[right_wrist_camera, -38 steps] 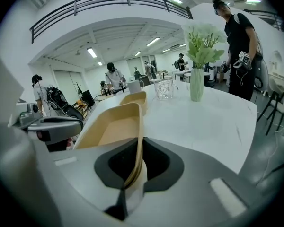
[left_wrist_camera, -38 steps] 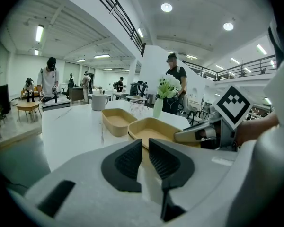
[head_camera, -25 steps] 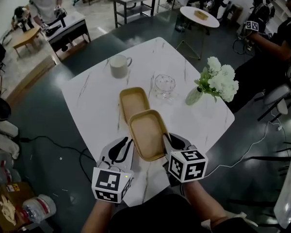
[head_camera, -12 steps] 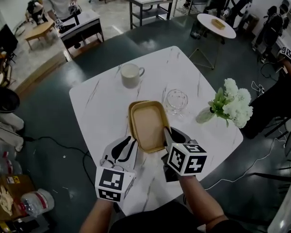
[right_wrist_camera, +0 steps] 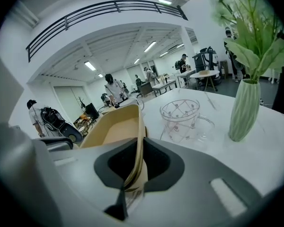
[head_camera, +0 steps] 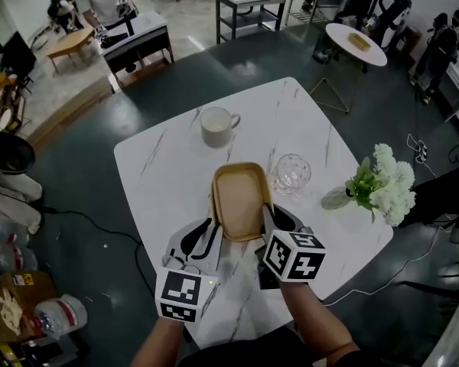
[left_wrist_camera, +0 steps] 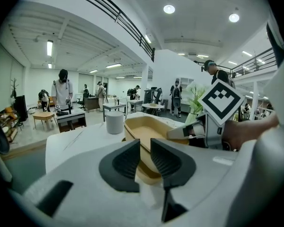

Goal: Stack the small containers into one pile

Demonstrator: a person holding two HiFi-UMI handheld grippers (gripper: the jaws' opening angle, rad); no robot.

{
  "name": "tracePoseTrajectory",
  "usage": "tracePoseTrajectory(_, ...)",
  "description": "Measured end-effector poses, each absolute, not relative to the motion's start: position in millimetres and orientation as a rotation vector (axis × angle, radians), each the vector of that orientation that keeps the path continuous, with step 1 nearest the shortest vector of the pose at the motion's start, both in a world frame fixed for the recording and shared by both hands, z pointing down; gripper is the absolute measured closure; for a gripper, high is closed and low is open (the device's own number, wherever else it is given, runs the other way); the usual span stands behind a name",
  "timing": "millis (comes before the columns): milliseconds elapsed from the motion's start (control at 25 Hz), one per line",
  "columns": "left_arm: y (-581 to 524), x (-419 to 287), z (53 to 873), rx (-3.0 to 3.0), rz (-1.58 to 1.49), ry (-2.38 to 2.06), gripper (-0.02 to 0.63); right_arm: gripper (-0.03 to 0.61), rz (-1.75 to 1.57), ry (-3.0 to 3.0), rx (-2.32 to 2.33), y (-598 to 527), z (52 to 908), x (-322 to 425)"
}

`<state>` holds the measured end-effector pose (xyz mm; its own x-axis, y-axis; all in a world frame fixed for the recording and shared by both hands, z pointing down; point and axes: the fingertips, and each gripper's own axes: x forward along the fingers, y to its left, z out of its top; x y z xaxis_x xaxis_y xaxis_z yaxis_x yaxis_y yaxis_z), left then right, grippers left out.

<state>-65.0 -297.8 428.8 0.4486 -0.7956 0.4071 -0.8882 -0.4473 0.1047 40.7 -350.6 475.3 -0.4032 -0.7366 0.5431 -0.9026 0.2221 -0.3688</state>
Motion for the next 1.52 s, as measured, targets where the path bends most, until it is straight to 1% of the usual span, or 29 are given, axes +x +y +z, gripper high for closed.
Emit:
tracePoseTrajectory(320, -299.0, -68.8, 443.3, 2.37, 0.426, -1.438, 0.555, 0.548, 0.909, -2.244, 1.566, -355.1, 482.2, 36.3)
tracePoseTrajectory(360, -298.3, -69.8, 444.0, 2.368, 0.426, -1.44, 0.554, 0.531, 0.884, -2.246, 1.583, -355.6, 480.1, 37.2)
tracePoseTrajectory(440, -296.3, -72.3, 444.4, 2.366, 0.428, -1.443, 0.549, 0.473, 0.843, -2.264, 1.614, -356.0, 473.2, 38.4)
tracePoseTrajectory(560, -293.3, -74.4, 441.3, 2.37, 0.421, -1.448, 0.548, 0.463, 0.806, -2.294, 1.642, -354.4, 462.6, 39.5)
tracePoseTrajectory(1000, -265.6, -71.6, 431.3, 2.414, 0.364, -1.439, 0.548, 0.492, 0.773, -2.306, 1.668, -315.0, 451.0, 52.5)
tracePoseTrajectory(1080, -257.8, -70.3, 427.3, 2.426, 0.326, -1.43, 0.568, 0.515, 0.757, -2.305, 1.661, -304.6, 449.2, 54.3)
tracePoseTrajectory(1200, -245.6, -69.7, 423.5, 2.436, 0.29, -1.41, 0.605, 0.578, 0.734, -2.323, 1.66, -287.1, 441.6, 54.9)
tracePoseTrajectory(1320, -231.2, -69.0, 420.0, 2.439, 0.27, -1.392, 0.621, 0.578, 0.689, -2.341, 1.665, -268.5, 431.1, 56.5)
tracePoseTrajectory(1520, -212.0, -67.9, 415.8, 2.451, 0.261, -1.355, 0.621, 0.58, 0.654, -2.35, 1.673, -244.5, 421.9, 60.0)
